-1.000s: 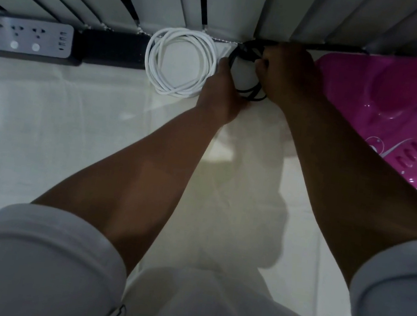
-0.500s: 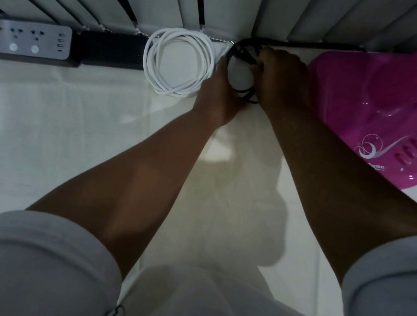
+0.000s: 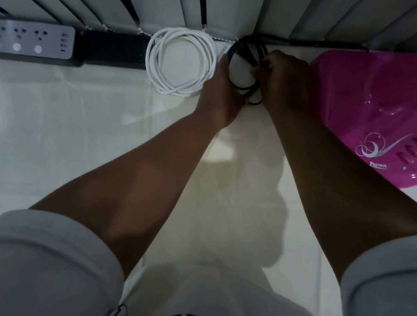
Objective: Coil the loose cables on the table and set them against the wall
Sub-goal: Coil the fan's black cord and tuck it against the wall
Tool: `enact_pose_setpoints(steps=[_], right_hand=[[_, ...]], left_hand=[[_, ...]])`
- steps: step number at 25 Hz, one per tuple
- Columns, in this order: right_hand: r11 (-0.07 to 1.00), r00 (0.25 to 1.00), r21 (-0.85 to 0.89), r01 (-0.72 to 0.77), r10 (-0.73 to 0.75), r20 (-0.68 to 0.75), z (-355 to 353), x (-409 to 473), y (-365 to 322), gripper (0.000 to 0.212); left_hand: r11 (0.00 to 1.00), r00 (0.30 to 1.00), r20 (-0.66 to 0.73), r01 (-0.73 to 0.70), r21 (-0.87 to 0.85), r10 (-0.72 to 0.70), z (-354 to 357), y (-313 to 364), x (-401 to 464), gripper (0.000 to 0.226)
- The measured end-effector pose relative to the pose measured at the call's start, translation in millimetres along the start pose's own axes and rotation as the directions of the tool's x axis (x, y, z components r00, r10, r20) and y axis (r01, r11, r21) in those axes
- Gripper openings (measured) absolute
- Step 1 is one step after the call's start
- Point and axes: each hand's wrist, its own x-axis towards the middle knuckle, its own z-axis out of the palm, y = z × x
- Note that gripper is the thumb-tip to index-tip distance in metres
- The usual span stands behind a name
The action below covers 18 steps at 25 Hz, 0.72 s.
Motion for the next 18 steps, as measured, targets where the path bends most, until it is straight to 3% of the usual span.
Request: enact_pose_setpoints(steps=[3, 6, 8, 12, 15, 18], right_hand=[[0.993, 0.994, 0.078, 0.091, -0.087, -0.060, -4, -21, 10, 0.028], [0.988, 0.985, 0.040, 0.149, -0.145, -0.095, 3, -48, 12, 0.030], [0.986, 0.985, -0.035, 0.161, -0.163, -0.062, 10, -62, 13, 0.041], [0.973, 0.987, -0.172, 0.155, -0.146, 0.062, 22, -76, 17, 0.058], [0.969, 0.984, -0.188, 0.160, -0.143, 0.104, 23, -75, 15, 0.063], [0.971, 0.982, -0.177, 0.158, -0.137, 0.127, 21, -75, 15, 0.068]], left_hand=[[1.000, 1.000, -0.020, 0.018, 0.021, -0.018, -1, 1, -8, 0.068], [0.996, 1.000, 0.022, -0.003, 0.088, 0.001, -1, 3, -20, 0.057], [0.980, 0.996, 0.038, -0.083, 0.179, 0.077, -5, 3, -30, 0.050], [0.811, 0.946, 0.123, -0.320, 0.490, 0.299, -9, -7, -49, 0.053], [0.739, 0.936, 0.245, -0.350, 0.576, 0.253, -6, -12, -53, 0.061], [0.719, 0.932, 0.280, -0.357, 0.596, 0.231, -6, -14, -55, 0.064]])
